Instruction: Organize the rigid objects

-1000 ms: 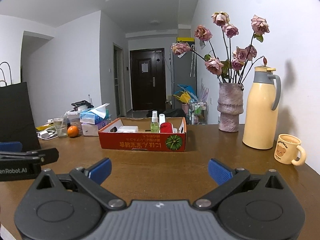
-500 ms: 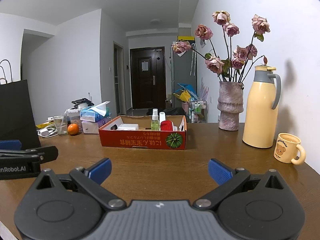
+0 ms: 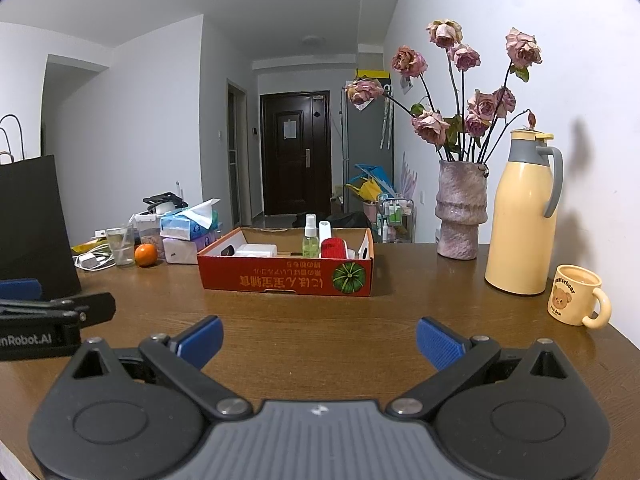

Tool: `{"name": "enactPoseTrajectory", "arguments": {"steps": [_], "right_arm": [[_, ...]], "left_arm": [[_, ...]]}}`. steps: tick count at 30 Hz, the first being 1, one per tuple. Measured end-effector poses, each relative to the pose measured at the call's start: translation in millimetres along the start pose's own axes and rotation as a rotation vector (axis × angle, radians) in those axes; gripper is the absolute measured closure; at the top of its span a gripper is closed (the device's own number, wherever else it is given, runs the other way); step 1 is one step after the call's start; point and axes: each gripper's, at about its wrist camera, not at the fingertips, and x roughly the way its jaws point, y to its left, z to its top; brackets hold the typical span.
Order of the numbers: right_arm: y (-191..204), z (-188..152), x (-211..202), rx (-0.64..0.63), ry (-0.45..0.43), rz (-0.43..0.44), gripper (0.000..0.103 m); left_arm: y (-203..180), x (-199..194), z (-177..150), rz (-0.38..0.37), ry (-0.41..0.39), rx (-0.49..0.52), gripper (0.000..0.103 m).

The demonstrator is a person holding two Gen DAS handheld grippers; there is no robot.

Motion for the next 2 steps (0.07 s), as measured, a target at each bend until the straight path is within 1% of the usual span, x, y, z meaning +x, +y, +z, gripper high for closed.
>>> {"name": "enactPoseTrajectory", "arguments": {"steps": [2], "right_arm": [[0.1,-0.2,-0.3,-0.001,0.000,0.001,0.000]], "left_arm": [[0.2,0.1,0.0,-0.011,0.003,-0.005,0.000]]}}
